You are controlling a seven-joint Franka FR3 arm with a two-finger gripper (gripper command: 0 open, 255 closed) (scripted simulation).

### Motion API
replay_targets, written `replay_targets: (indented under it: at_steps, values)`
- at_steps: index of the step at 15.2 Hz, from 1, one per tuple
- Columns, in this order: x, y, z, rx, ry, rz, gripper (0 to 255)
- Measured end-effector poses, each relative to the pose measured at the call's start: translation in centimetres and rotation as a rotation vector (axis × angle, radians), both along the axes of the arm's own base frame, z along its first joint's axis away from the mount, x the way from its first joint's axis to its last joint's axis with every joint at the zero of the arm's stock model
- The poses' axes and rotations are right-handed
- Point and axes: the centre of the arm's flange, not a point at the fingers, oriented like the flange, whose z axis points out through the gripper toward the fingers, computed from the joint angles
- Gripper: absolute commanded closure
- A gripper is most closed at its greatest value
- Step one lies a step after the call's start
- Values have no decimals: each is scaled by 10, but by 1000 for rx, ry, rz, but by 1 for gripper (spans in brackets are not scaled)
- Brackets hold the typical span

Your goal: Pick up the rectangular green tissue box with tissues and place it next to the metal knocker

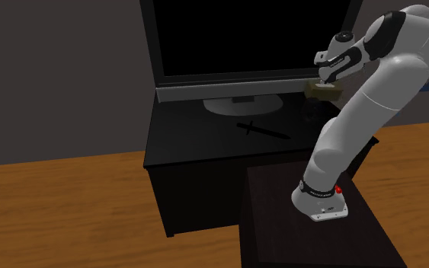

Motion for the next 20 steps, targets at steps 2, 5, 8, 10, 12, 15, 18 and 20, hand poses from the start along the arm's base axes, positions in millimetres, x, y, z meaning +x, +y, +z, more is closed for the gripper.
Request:
replay_targets:
  at_steps: [2, 5, 8, 10, 12, 15, 18, 20]
  values:
    - [0, 0, 11, 1, 0, 1, 255]
    - [-1, 0, 27, 1, 1, -1, 255]
    - [-2, 0, 43, 0, 0, 0, 255]
    - [0, 0, 53, 0, 0, 0, 255]
    - [-1, 0, 65, 0, 1, -1, 255]
    - [0, 0, 81, 0, 1, -1, 255]
    - [-1, -1, 97, 0, 1, 0, 255]
    - [-2, 0, 106, -1, 1, 0, 255]
